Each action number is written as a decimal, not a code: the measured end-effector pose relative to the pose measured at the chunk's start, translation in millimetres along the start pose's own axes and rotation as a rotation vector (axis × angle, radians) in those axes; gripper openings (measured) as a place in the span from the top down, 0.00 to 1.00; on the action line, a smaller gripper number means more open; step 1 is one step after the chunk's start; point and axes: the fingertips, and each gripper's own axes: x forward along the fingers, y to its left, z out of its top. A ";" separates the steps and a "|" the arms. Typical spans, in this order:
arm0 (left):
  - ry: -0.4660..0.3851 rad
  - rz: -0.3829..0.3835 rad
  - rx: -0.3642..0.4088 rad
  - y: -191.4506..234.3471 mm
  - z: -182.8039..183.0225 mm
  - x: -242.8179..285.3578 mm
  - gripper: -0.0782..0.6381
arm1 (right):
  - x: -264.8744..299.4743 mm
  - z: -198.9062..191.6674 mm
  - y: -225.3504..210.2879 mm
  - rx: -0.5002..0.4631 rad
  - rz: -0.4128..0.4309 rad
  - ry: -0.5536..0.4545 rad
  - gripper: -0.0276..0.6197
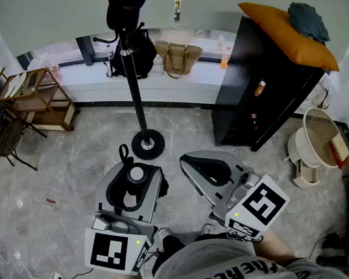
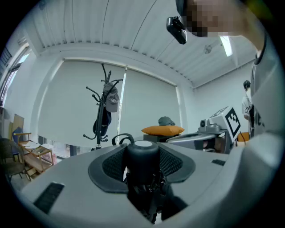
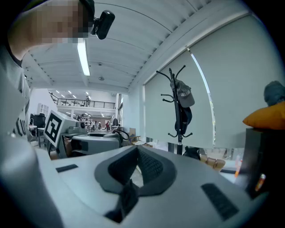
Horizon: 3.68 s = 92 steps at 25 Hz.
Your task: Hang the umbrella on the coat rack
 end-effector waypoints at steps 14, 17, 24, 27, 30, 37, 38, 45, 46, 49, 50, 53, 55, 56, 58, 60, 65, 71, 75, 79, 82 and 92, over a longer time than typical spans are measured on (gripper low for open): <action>0.002 -0.032 0.023 -1.8 2.3 -13.5 0.60 | 1.5 4.2 18.4 -0.003 -0.014 -0.022 0.94; 0.000 -0.042 0.025 3.8 2.1 -17.6 0.60 | 6.0 6.7 23.4 0.014 -0.022 -0.044 0.94; -0.007 -0.066 0.041 21.6 3.3 -28.0 0.60 | 22.6 -0.4 36.7 0.033 -0.054 -0.043 0.94; -0.004 -0.069 0.046 24.8 1.4 -26.6 0.60 | 21.5 -5.1 38.8 0.039 -0.060 -0.037 0.94; -0.001 -0.076 0.034 26.0 -0.7 -23.6 0.60 | 22.1 -8.7 35.6 0.057 -0.061 -0.035 0.94; 0.014 -0.060 0.035 35.2 -1.7 -10.8 0.60 | 40.9 -7.7 25.0 0.044 -0.025 -0.038 0.94; 0.017 -0.050 0.037 37.5 -2.0 -7.7 0.60 | 43.3 -7.2 22.3 0.041 -0.017 -0.038 0.94; 0.020 -0.019 0.036 45.0 -0.4 29.1 0.60 | 55.8 -4.3 -18.2 0.047 0.009 -0.044 0.94; 0.020 -0.017 0.034 45.5 0.0 35.4 0.60 | 57.8 -3.5 -24.4 0.048 0.014 -0.044 0.94; 0.026 -0.012 0.033 45.3 -0.1 53.8 0.60 | 63.4 -1.4 -42.7 0.049 0.030 -0.046 0.94; 0.032 -0.011 0.032 44.6 -0.8 59.7 0.60 | 64.9 -1.3 -48.7 0.051 0.035 -0.047 0.94; 0.040 -0.001 0.036 45.8 -1.7 77.0 0.60 | 70.0 -1.5 -66.4 0.058 0.048 -0.048 0.94; 0.037 0.012 0.040 48.3 -1.6 88.3 0.60 | 73.4 -1.7 -77.9 0.061 0.058 -0.048 0.94; 0.038 0.017 0.040 49.0 -2.0 94.0 0.60 | 74.9 -2.0 -83.7 0.063 0.062 -0.048 0.94; 0.044 0.025 0.034 48.9 -3.0 105.6 0.60 | 77.2 -2.8 -95.5 0.067 0.072 -0.048 0.94; 0.045 0.034 0.033 48.5 -3.2 117.3 0.60 | 78.2 -3.6 -107.5 0.069 0.080 -0.047 0.94; 0.052 0.048 0.024 44.3 -2.7 144.7 0.60 | 78.5 -3.3 -136.4 0.071 0.096 -0.046 0.94; 0.055 0.063 0.019 36.6 -3.2 177.0 0.60 | 74.3 -5.7 -170.5 0.076 0.108 -0.041 0.94; 0.032 0.074 0.025 31.3 -1.0 197.1 0.60 | 70.4 -6.1 -192.5 0.075 0.117 -0.041 0.94; 0.021 0.082 0.025 24.5 1.6 214.1 0.60 | 69.4 -8.0 -209.6 0.077 0.135 -0.039 0.94; 0.024 0.105 0.024 24.3 1.2 224.1 0.60 | 70.6 -10.3 -220.3 0.073 0.154 -0.031 0.94; 0.036 0.179 0.047 17.3 -1.2 244.8 0.60 | 65.3 -14.5 -245.6 0.092 0.218 -0.043 0.94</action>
